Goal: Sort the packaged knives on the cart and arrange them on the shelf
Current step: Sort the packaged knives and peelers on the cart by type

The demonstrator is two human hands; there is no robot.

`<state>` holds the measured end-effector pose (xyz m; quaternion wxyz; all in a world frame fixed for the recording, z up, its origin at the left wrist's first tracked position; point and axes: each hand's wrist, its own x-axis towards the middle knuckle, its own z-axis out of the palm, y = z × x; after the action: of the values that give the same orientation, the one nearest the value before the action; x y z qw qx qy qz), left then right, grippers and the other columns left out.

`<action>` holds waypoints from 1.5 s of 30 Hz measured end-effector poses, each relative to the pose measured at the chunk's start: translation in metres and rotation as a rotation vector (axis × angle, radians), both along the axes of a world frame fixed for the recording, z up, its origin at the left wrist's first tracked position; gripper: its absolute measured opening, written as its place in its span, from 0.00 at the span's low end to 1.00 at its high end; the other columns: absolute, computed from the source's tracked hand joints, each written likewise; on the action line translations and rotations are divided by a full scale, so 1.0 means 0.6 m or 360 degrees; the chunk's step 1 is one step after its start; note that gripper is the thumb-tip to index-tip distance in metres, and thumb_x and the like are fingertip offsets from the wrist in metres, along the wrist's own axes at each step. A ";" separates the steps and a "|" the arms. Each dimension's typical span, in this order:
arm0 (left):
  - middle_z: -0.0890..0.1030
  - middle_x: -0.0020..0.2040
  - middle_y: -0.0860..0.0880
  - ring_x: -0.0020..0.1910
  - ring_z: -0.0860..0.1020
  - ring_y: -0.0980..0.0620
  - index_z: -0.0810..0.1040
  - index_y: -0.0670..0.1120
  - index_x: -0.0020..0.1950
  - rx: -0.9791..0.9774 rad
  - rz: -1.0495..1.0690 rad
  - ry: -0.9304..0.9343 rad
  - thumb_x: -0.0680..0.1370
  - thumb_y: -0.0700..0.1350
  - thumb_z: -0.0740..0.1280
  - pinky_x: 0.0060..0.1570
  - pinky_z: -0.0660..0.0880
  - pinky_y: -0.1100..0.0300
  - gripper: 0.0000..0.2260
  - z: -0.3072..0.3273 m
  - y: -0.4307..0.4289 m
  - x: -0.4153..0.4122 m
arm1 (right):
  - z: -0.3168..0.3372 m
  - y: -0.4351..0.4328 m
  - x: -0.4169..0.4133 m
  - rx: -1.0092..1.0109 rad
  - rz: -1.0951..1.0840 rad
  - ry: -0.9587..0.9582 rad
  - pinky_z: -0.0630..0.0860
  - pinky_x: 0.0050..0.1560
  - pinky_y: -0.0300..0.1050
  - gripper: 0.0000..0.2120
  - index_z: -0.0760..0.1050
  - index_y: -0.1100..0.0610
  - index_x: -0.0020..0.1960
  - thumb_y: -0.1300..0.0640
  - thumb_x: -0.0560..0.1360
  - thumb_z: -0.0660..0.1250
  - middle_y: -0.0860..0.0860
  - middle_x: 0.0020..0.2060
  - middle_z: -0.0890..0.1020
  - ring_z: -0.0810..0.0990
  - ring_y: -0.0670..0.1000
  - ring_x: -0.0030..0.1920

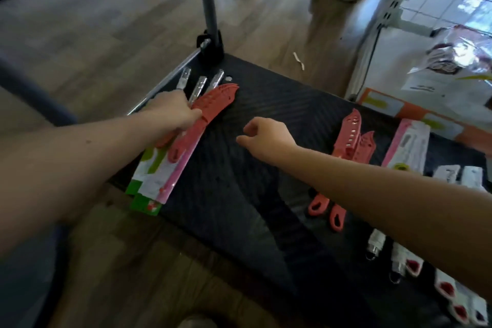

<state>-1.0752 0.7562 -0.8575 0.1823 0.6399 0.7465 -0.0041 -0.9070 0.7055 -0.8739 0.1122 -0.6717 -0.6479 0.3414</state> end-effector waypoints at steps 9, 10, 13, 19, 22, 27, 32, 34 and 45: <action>0.79 0.59 0.41 0.59 0.76 0.41 0.75 0.41 0.59 -0.0104 -0.0036 -0.0004 0.76 0.58 0.63 0.55 0.72 0.54 0.23 -0.025 -0.019 -0.081 | -0.028 0.028 -0.112 -0.0101 -0.0296 0.0259 0.79 0.48 0.49 0.22 0.80 0.63 0.51 0.43 0.74 0.65 0.55 0.39 0.82 0.80 0.54 0.40; 0.78 0.60 0.42 0.60 0.75 0.42 0.74 0.42 0.61 -0.0103 -0.0057 -0.0026 0.76 0.58 0.63 0.56 0.72 0.54 0.23 -0.028 -0.022 -0.084 | -0.032 0.029 -0.118 -0.0124 -0.0325 0.0287 0.79 0.47 0.49 0.22 0.80 0.63 0.50 0.43 0.73 0.65 0.55 0.37 0.81 0.79 0.53 0.38; 0.77 0.61 0.42 0.60 0.75 0.43 0.72 0.42 0.64 -0.0120 -0.0108 -0.0036 0.76 0.58 0.63 0.56 0.72 0.54 0.24 -0.034 -0.021 -0.091 | -0.041 0.032 -0.135 -0.0161 -0.0392 0.0341 0.79 0.43 0.47 0.17 0.76 0.57 0.39 0.42 0.72 0.66 0.52 0.34 0.79 0.79 0.52 0.35; 0.80 0.57 0.43 0.56 0.77 0.45 0.79 0.43 0.59 -0.0150 -0.0146 -0.0174 0.78 0.51 0.64 0.52 0.73 0.55 0.15 -0.041 -0.015 -0.083 | -0.058 0.032 -0.158 -0.0178 -0.0467 0.0461 0.81 0.34 0.43 0.17 0.73 0.53 0.31 0.44 0.72 0.68 0.50 0.29 0.80 0.83 0.50 0.32; 0.81 0.55 0.43 0.49 0.77 0.49 0.80 0.42 0.57 -0.0193 -0.0081 -0.0276 0.77 0.48 0.66 0.50 0.73 0.57 0.13 -0.042 -0.017 -0.073 | -0.067 0.036 -0.159 -0.0186 -0.0491 0.0463 0.82 0.41 0.47 0.17 0.72 0.53 0.29 0.47 0.73 0.68 0.51 0.26 0.79 0.81 0.51 0.31; 0.79 0.57 0.44 0.54 0.77 0.47 0.80 0.42 0.58 -0.0209 0.0128 -0.0465 0.76 0.46 0.67 0.54 0.75 0.54 0.13 -0.046 -0.021 -0.066 | -0.066 0.031 -0.132 -0.0313 -0.0573 0.0600 0.80 0.33 0.41 0.13 0.73 0.58 0.33 0.54 0.74 0.69 0.52 0.28 0.79 0.78 0.48 0.27; 0.80 0.57 0.43 0.56 0.78 0.44 0.81 0.42 0.54 -0.0100 0.0291 -0.0533 0.77 0.46 0.66 0.56 0.74 0.54 0.11 -0.055 -0.037 -0.033 | -0.051 0.016 -0.064 -0.0339 -0.0652 0.0548 0.80 0.32 0.40 0.11 0.73 0.60 0.35 0.57 0.74 0.68 0.53 0.28 0.78 0.78 0.48 0.26; 0.81 0.55 0.41 0.56 0.78 0.42 0.81 0.40 0.52 -0.0053 0.0311 -0.0573 0.77 0.45 0.65 0.55 0.73 0.54 0.10 -0.050 -0.042 -0.006 | -0.044 0.010 -0.031 -0.0335 -0.0691 0.0515 0.80 0.30 0.39 0.10 0.74 0.60 0.36 0.57 0.74 0.68 0.53 0.27 0.78 0.78 0.48 0.25; 0.83 0.48 0.42 0.49 0.81 0.44 0.82 0.41 0.49 -0.0214 0.0208 -0.0900 0.77 0.45 0.66 0.49 0.75 0.57 0.10 -0.040 -0.090 0.201 | 0.001 -0.067 0.139 -0.0307 -0.0797 0.0300 0.77 0.22 0.34 0.13 0.79 0.65 0.42 0.54 0.72 0.71 0.52 0.27 0.79 0.77 0.45 0.21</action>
<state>-0.9543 0.7025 -0.8814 0.4250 0.5527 0.7037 0.1366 -0.8233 0.6652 -0.8734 0.1883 -0.7836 -0.4130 0.4243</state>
